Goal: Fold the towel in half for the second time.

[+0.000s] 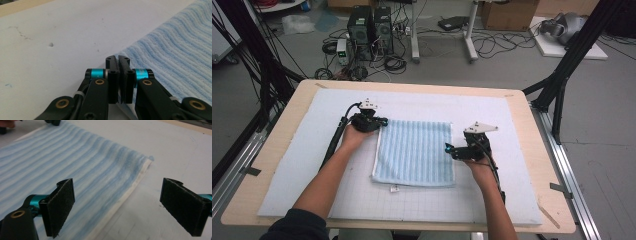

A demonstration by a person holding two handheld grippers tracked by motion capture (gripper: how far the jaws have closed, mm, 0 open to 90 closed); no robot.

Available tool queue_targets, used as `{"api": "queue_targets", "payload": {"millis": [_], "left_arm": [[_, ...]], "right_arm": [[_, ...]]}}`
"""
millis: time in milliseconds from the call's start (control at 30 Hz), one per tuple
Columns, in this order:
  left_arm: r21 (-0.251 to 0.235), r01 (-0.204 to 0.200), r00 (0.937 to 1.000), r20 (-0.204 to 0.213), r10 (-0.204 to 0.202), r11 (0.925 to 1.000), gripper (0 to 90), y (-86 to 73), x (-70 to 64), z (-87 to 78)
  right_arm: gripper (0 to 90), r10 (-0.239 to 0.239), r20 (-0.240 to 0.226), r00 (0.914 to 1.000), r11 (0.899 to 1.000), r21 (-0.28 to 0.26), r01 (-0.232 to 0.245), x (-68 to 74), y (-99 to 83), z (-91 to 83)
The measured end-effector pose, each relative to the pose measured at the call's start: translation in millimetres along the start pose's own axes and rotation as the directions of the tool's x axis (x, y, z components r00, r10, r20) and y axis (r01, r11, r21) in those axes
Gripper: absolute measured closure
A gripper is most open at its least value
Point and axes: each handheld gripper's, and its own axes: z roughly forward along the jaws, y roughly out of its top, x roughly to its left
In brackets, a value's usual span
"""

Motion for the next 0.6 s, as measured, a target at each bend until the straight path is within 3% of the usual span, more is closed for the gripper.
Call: {"api": "queue_targets", "payload": {"millis": [233, 300, 400, 533, 600], "left_arm": [[0.004, 0.021, 0.9998, 0.006, -0.021, 0.9998, 86.1, -0.4, 0.0, -0.3], [0.011, 0.035, 0.9994, 0.004, -0.035, 0.9993, 86.1, 0.0, -0.3, -0.9], [0.022, 0.043, 0.9991, -0.002, -0.043, 0.9989, 86.2, 0.5, -0.6, -1.5], [0.021, 0.049, 0.9988, 0.000, -0.049, 0.9986, 86.3, -0.4, -0.6, -0.3], [0.018, 0.051, 0.9987, 0.000, -0.051, 0.9986, 86.4, -0.4, -0.3, -0.4]], "right_arm": [[12.1, -0.007, 0.040, 0.9992, 0.997, 0.080, 0.004, -21.5, 21.2, 38.1], [25.2, -0.006, 0.032, 0.9995, 0.996, 0.087, 0.003, -27.1, 23.6, 46.9], [30.1, -0.002, 0.028, 0.9996, 0.997, 0.078, 0.000, -32.8, 26.7, 56.9], [45.9, -0.019, 0.025, 0.9995, 0.991, 0.132, 0.016, -34.4, 28.1, 72.0], [62.0, -0.023, 0.020, 0.9995, 0.990, 0.141, 0.020, -34.5, 27.4, 75.9]]}}
